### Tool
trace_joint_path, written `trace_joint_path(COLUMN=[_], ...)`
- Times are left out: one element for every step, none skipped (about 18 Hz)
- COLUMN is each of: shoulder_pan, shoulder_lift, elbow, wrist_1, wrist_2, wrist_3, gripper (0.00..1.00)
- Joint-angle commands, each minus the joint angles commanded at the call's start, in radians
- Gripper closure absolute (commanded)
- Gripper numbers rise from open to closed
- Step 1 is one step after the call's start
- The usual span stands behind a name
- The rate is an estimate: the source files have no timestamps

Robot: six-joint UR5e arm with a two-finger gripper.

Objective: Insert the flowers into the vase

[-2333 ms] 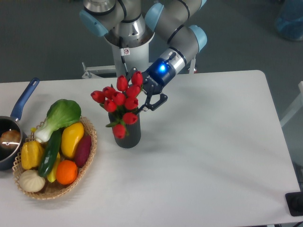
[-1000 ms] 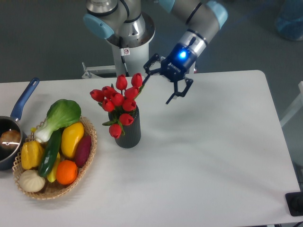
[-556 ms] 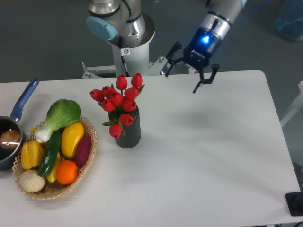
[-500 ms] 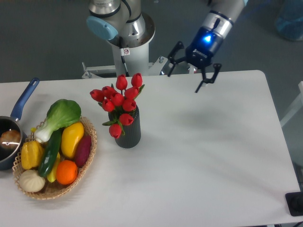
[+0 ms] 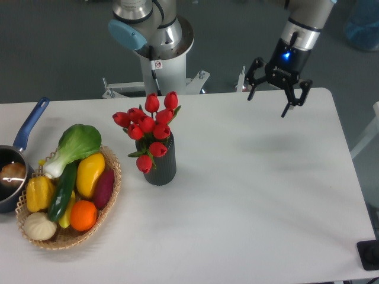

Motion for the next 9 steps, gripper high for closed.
trace_joint_path(shoulder_pan=[-0.015, -0.038, -0.087, -0.126, -0.144, -0.149, -0.149, -0.149, -0.149], shoulder_lift=[-0.011, -0.026, -0.05, -0.08, -0.097, -0.103, -0.117, -0.12, -0.121], elbow=[0.011, 0.029, 0.047, 0.066, 0.075, 0.075, 0.077, 0.078, 0.084], wrist_1=[0.003, 0.003, 0.006, 0.008, 0.011, 0.025, 0.046, 0.058, 0.065], wrist_2=[0.061, 0.139, 0.211, 0.265, 0.284, 0.284, 0.283, 0.283, 0.281], wrist_3=[-0.008, -0.012, -0.021, -0.041, -0.066, -0.09, -0.101, -0.101, -0.103], gripper=[0.0, 0.0, 0.0, 0.0, 0.0, 0.0, 0.0, 0.0, 0.0])
